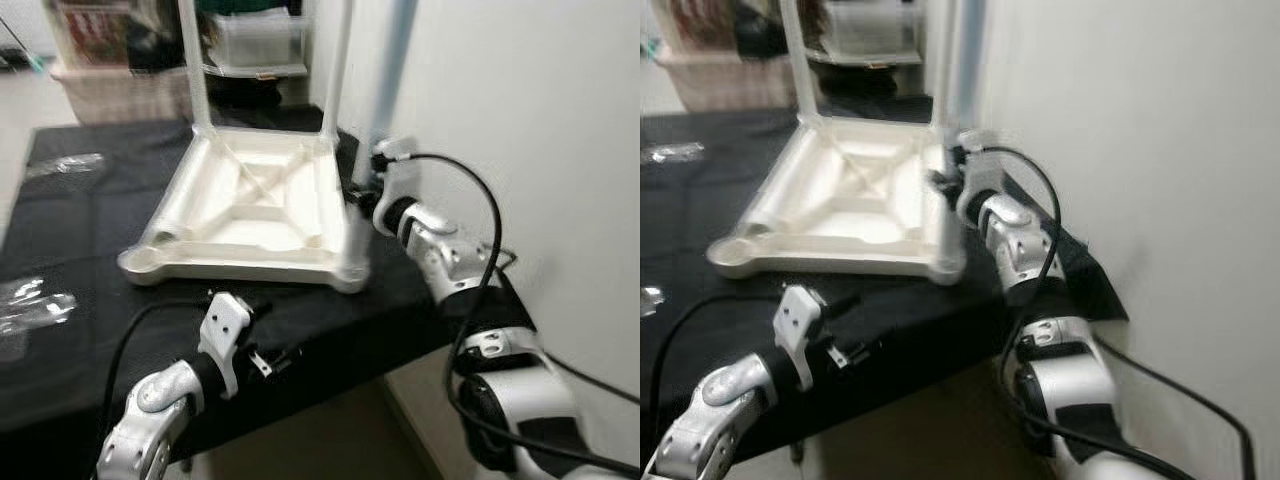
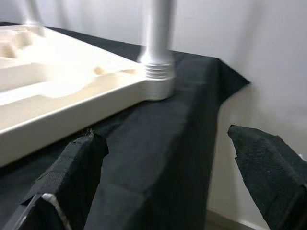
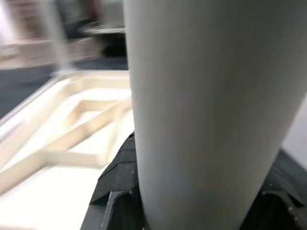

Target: Building children table

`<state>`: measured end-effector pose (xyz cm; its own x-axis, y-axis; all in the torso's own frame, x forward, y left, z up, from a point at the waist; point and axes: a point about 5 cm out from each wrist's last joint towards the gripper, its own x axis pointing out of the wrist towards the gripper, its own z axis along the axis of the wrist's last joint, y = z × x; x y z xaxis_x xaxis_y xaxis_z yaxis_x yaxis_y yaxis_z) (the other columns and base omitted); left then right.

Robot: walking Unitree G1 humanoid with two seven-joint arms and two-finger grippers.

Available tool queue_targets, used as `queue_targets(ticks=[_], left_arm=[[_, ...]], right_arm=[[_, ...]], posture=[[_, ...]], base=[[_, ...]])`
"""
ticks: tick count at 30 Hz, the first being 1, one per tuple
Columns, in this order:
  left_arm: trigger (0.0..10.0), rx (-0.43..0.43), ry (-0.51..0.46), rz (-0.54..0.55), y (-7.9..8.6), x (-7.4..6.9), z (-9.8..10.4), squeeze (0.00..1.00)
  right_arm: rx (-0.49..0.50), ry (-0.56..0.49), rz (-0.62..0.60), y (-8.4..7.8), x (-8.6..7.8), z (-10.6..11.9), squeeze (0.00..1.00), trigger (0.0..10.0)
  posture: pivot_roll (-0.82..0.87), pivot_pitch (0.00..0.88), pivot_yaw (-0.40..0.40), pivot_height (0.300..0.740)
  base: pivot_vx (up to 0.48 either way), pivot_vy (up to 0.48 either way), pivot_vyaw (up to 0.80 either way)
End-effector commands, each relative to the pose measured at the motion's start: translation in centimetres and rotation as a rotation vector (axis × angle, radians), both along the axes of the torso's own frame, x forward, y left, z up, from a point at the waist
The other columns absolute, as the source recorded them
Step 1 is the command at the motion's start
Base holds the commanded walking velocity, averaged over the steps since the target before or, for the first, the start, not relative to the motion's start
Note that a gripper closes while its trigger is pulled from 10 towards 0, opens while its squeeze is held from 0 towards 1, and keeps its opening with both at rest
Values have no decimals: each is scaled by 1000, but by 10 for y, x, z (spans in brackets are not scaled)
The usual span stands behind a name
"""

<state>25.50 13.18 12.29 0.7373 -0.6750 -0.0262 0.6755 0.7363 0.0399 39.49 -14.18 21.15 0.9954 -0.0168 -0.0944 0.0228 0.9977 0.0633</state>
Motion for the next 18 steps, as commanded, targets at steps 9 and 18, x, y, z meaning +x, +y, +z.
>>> queue_targets(ticks=[9,18], left_arm=[[10000,3,20,-15,0,-2,-4,0],[10000,-3,22,-18,-2,-1,-4,0]], right_arm=[[146,49,141,40,-26,-12,0,10000],[111,-168,398,35,-21,34,1000,10000]], posture=[[51,0,-95,740],[43,0,-95,740]], base=[[0,0,0],[0,0,0]])
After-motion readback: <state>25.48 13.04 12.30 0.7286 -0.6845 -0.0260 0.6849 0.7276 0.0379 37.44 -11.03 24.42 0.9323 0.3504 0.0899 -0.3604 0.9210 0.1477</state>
